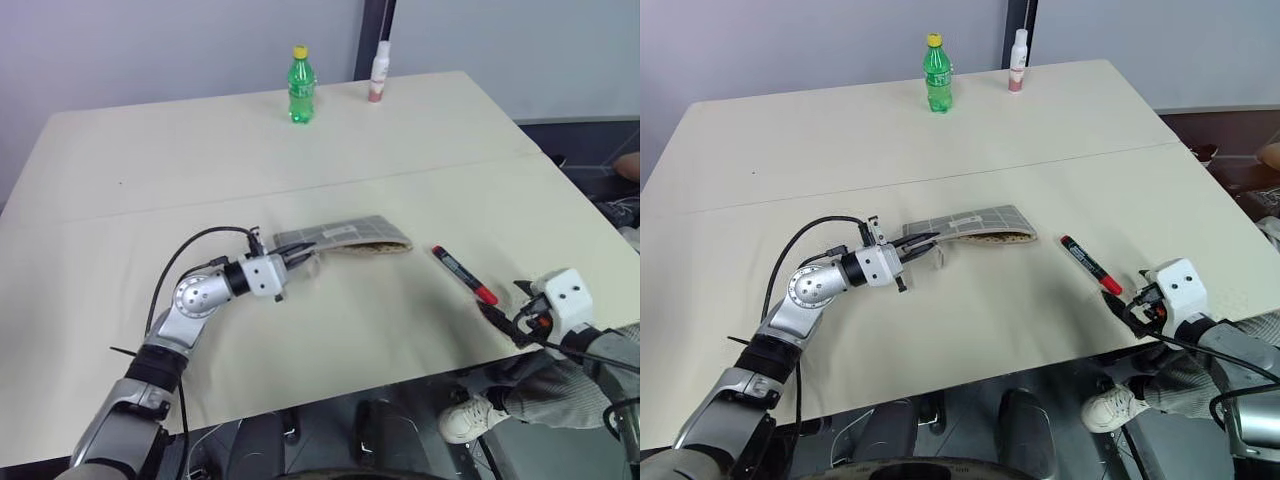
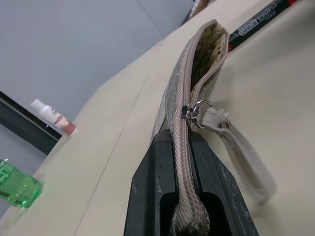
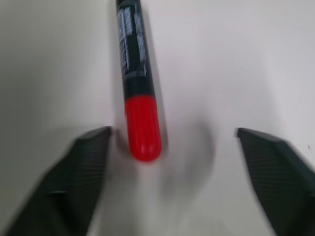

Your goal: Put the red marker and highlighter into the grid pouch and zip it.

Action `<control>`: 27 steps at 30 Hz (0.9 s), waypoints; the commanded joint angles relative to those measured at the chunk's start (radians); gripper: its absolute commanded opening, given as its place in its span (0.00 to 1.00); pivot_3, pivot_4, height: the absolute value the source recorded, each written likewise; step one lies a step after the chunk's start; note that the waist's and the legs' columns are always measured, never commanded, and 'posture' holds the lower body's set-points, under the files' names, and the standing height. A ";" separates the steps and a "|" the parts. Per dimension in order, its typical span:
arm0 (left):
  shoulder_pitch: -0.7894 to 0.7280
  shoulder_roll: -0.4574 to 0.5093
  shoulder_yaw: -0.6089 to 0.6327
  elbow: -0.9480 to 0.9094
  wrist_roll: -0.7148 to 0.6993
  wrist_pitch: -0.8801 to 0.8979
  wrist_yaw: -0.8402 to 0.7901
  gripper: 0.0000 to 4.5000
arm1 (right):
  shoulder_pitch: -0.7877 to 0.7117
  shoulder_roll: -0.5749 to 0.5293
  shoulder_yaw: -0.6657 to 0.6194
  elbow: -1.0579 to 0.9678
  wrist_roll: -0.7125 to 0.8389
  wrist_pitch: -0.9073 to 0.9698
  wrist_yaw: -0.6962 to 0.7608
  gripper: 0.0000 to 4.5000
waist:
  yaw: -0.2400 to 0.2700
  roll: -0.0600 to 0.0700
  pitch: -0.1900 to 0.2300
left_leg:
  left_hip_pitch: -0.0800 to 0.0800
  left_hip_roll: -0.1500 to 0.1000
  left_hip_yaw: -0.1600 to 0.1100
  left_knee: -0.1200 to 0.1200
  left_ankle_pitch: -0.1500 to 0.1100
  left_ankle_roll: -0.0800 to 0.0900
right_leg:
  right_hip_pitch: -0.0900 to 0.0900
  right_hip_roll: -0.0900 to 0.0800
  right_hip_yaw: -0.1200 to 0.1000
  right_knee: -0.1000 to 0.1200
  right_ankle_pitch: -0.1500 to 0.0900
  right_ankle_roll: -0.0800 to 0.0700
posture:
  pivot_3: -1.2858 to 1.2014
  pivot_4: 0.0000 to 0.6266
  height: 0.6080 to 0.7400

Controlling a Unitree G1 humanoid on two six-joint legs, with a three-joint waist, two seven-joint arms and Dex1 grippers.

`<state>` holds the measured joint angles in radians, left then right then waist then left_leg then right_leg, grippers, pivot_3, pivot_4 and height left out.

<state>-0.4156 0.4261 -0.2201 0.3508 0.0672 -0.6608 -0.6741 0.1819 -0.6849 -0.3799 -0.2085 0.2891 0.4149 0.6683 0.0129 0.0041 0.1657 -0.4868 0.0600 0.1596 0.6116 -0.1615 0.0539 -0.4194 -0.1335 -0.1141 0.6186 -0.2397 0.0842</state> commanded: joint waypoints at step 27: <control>-0.012 -0.018 0.020 -0.036 -0.018 0.022 0.021 0.00 | -0.090 -0.111 0.001 -0.084 0.021 0.110 0.008 0.74 | 0.001 0.000 0.000 | -0.001 0.000 0.000 0.002 0.000 0.001 | 0.001 0.000 0.000 0.000 0.000 0.001 | 0.52 0.24 1.00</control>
<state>-0.4216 0.4093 -0.2178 0.3499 0.0614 -0.6368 -0.6671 0.1086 -0.7791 -0.3495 -0.3052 0.3312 0.5312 0.7065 0.0137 0.0040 0.1656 -0.4873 0.0595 0.1592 0.6133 -0.1619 0.0549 -0.4187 -0.1337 -0.1143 0.6187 -0.2393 0.0848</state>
